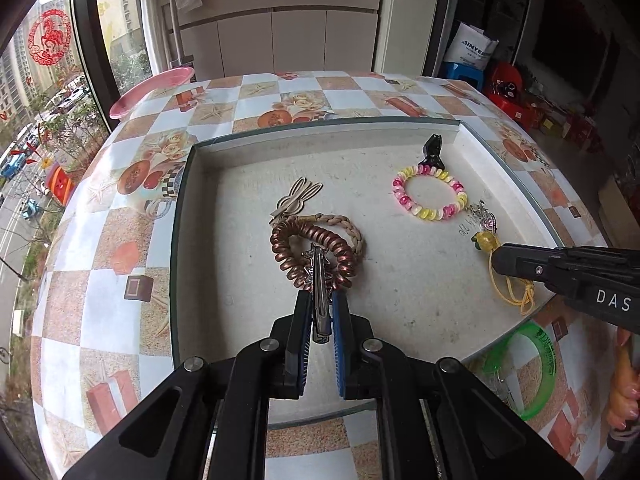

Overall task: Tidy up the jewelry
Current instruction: 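Carry the barrette and yellow hair tie over the tray with both tools, then open both tools inside the tray to release the barrette and hair tie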

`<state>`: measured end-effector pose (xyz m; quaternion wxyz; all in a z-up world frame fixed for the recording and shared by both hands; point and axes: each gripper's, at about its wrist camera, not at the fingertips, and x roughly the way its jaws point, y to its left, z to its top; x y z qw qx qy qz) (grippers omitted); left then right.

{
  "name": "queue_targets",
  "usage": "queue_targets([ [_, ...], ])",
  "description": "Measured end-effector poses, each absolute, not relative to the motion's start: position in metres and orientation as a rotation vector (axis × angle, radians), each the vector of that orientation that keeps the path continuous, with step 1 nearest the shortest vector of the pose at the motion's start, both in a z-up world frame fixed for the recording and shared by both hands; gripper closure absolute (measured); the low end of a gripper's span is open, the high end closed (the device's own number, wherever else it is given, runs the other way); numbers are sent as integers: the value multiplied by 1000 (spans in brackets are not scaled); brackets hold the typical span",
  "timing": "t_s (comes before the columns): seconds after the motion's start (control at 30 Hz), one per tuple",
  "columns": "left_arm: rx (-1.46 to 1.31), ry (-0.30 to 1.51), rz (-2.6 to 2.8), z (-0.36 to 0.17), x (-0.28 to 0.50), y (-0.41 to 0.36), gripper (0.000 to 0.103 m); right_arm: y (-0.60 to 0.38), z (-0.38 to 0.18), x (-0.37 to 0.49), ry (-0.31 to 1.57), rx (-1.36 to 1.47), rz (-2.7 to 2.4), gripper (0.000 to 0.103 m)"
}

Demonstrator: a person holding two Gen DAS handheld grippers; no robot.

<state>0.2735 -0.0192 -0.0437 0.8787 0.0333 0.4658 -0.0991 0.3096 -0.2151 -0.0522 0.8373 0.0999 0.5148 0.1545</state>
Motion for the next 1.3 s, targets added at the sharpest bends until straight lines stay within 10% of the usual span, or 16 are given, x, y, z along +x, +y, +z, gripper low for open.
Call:
queue_targets([
  [0.63, 165, 960, -138, -53, 289, -39, 80, -226, -62, 330, 1092, 205, 248, 95],
  [0.8, 192, 915, -106, -42, 282, -40, 80, -230, -58, 331, 1086, 250, 272, 65],
  [1.3, 147, 883, -114, -17, 271, -34, 80, -251, -15, 303, 993, 347, 260, 51],
])
